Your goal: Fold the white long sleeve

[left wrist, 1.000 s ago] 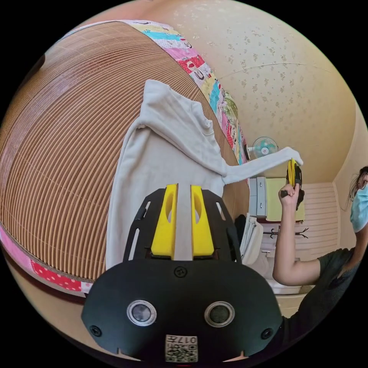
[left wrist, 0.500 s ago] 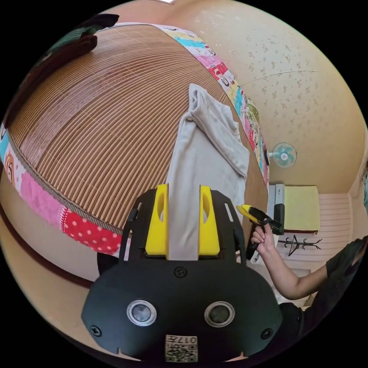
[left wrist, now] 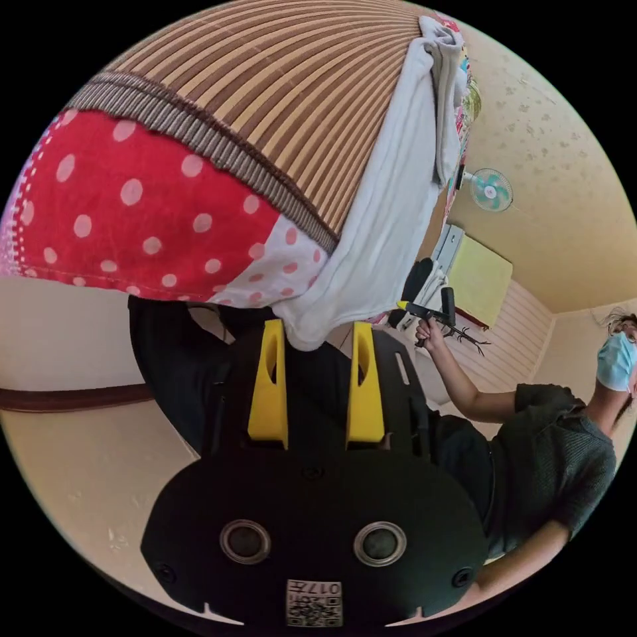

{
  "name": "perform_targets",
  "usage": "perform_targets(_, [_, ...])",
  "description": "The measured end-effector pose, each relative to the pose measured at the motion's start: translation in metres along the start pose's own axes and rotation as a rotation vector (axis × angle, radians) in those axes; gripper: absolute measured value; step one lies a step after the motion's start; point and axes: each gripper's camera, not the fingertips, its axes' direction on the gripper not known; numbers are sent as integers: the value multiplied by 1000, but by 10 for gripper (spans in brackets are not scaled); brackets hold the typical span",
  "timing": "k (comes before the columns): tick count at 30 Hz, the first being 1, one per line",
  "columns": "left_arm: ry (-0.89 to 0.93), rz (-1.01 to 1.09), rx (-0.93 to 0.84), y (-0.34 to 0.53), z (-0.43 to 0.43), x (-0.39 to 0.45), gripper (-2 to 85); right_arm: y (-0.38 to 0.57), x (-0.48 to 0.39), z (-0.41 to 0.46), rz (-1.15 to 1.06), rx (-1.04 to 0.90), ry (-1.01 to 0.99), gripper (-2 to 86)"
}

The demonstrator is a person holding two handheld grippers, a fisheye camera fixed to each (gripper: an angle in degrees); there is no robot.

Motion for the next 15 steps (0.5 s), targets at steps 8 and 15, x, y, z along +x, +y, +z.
perform_targets(8, [186, 97, -202, 39, -48, 20, 39, 41, -9, 1, -235, -159, -89, 36])
perform_targets(15, [606, 48, -180, 132, -85, 19, 38, 155, 56, -9, -6, 51, -1137, 26])
